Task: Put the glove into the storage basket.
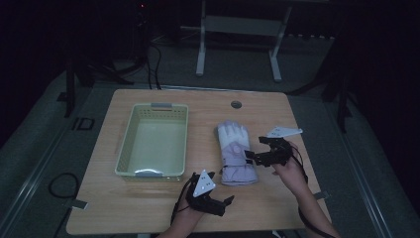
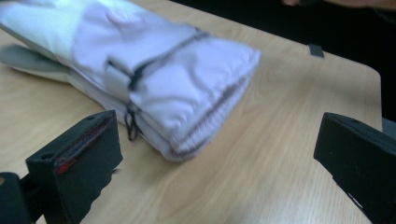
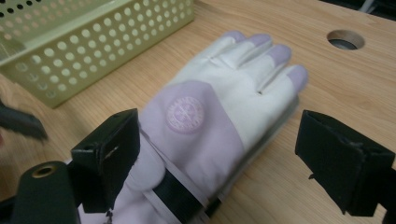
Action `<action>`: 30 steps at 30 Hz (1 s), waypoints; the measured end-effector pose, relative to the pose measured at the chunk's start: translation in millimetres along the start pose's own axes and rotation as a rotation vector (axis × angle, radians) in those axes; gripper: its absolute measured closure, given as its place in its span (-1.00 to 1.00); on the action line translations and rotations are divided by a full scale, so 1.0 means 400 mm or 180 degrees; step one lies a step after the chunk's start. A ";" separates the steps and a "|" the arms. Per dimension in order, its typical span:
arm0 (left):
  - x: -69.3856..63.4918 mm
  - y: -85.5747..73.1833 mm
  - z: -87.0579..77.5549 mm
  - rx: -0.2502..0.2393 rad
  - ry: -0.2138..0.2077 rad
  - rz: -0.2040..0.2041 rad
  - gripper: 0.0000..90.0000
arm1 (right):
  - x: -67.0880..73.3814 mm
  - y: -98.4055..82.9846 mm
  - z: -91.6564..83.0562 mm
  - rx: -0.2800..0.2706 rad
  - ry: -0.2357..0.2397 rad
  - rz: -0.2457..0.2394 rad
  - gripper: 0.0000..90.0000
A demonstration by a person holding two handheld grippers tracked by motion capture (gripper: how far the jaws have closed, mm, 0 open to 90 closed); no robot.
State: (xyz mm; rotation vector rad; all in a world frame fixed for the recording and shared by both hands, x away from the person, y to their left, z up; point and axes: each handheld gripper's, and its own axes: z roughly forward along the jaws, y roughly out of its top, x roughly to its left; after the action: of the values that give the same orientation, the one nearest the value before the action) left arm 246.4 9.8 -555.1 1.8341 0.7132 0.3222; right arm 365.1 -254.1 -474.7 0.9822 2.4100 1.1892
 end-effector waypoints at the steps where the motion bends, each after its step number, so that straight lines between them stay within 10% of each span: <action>1: 0.001 0.010 -0.003 0.0019 0.0011 -0.0015 -0.98 | -0.004 -0.002 -0.005 0.0045 -0.0018 -0.0007 -0.69; 15: 0.044 0.157 0.024 0.0097 -0.0197 -0.0306 -0.98 | -0.075 -0.027 -0.055 -0.0019 -0.0027 0.0161 -0.73; 21: 0.078 0.221 0.068 0.0214 -0.0023 -0.0344 -0.98 | -0.076 -0.030 -0.053 -0.0086 -0.0021 0.0137 -0.74; 27: 0.115 0.238 0.117 0.0392 0.0181 -0.0465 -0.98 | -0.062 -0.025 -0.029 -0.0121 -0.0006 0.0033 -0.28; 30: 0.135 0.227 0.143 0.0506 0.0321 -0.0559 -0.67 | -0.055 -0.027 -0.003 -0.0088 -0.0029 0.0008 -0.18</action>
State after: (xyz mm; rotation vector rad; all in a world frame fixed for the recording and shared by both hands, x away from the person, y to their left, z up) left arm 348.2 -21.4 -499.0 1.8982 0.9874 0.2498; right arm 375.8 -274.5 -483.7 0.9807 2.3795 1.2131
